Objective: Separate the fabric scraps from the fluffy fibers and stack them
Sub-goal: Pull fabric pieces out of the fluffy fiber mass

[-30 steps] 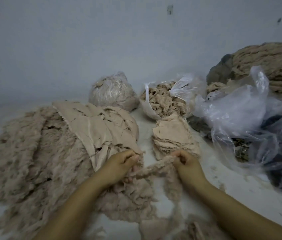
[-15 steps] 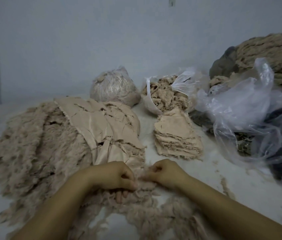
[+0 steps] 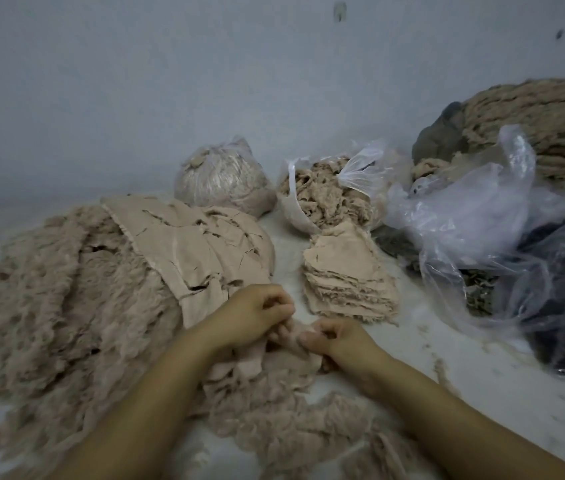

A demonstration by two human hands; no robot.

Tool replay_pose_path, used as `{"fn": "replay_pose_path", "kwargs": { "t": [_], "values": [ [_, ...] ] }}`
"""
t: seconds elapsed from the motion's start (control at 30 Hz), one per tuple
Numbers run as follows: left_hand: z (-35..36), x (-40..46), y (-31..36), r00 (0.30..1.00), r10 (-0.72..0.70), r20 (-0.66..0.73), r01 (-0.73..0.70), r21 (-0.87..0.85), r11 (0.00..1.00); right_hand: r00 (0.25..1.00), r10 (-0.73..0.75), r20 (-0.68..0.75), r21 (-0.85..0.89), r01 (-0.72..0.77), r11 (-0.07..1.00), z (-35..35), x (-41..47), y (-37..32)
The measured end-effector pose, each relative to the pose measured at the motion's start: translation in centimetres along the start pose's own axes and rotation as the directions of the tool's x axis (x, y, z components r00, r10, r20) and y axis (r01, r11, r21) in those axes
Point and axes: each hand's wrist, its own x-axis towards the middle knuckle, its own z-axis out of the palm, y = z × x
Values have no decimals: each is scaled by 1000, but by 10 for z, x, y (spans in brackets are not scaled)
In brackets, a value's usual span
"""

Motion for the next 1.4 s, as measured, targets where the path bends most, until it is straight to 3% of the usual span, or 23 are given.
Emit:
{"fn": "replay_pose_path", "kwargs": {
  "t": [0.03,0.1,0.17,0.27,0.37,0.43,0.53,0.6,0.77,0.87,0.93,1.0,1.03,1.1,1.23,1.33,1.4],
  "values": [
    [5,8,-3,997,54,-58,-45,142,989,1000,-9,2,-6,9,1000,-1,0,-3],
    [9,15,-23,997,80,-20,-61,469,881,999,-41,-19,68,42,997,-9,0,-6],
    [7,15,-45,998,53,-15,-35,571,821,998,-47,-31,216,53,975,-20,-1,-6],
    [6,21,-54,992,84,-94,-12,591,807,1000,-17,4,379,14,925,-30,-2,-3],
    [12,24,-46,997,45,-62,2,599,801,1000,10,11,497,-14,868,-27,-1,0],
    [18,22,-40,996,82,-19,-57,573,817,998,17,-55,476,11,879,-24,0,-1],
    [25,20,-34,992,104,-70,-67,408,910,980,-12,-198,327,77,942,-22,-1,2],
    [24,19,-33,987,142,-71,-99,422,901,964,-39,-265,277,115,954,-23,-2,1],
    [9,19,-45,956,19,-293,112,423,899,960,-35,-278,354,136,925,-34,-4,0],
    [14,15,-35,961,47,-272,39,302,953,976,-4,-217,368,86,926,-30,-4,3],
    [29,10,-21,927,137,-348,-70,196,978,984,-24,-177,338,83,937,-23,-4,4],
    [44,9,-6,921,96,-378,-98,14,995,985,-95,-145,254,130,959,-15,-5,4],
    [52,10,0,944,36,-329,-76,-109,991,983,-124,-133,234,152,960,-12,-6,4],
    [67,13,5,969,-55,-241,-33,-346,937,977,-127,-169,192,159,968,-7,-8,1],
    [76,19,1,921,-193,-339,-8,-512,859,940,-78,-333,87,113,990,-13,-6,2],
    [66,23,-5,876,-333,-350,-13,-705,709,896,-19,-444,95,68,993,-29,-4,4],
    [57,21,-8,890,-340,-303,-25,-777,629,902,-40,-430,17,52,999,-34,-4,5]
  ]
}}
